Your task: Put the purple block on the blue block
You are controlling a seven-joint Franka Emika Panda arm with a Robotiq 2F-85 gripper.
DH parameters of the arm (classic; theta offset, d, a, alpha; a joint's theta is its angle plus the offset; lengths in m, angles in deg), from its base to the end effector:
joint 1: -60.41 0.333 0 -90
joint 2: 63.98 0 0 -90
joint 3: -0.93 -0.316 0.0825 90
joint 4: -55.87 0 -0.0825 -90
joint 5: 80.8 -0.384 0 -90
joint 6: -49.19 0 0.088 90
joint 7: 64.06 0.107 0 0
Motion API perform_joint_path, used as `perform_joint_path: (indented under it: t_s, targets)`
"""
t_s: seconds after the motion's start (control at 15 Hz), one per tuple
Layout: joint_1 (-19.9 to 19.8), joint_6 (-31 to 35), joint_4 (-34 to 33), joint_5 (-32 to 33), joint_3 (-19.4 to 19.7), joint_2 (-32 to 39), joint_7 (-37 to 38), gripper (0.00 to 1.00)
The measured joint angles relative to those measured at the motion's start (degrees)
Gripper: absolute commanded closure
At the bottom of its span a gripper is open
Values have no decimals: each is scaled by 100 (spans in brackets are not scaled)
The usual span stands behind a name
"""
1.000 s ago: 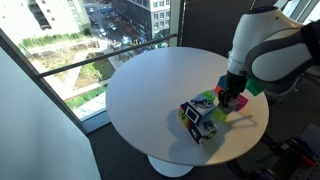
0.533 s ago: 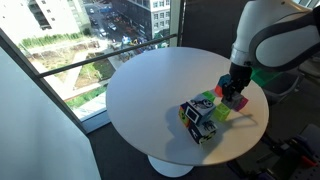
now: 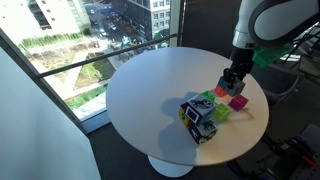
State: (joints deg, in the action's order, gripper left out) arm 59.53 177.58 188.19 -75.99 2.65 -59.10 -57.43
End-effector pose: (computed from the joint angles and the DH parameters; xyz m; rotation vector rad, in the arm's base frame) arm 0.5005 -0.0252 0.2960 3.0591 -0.1592 -0.2323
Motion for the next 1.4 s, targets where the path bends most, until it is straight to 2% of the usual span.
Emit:
perform_joint_path:
  t_s: [0.33,1.4]
  targets:
    - [-33,-292,-323,0,50,11,-129,71]
    - [-266,-242,-1075,0,306,540,-481,71]
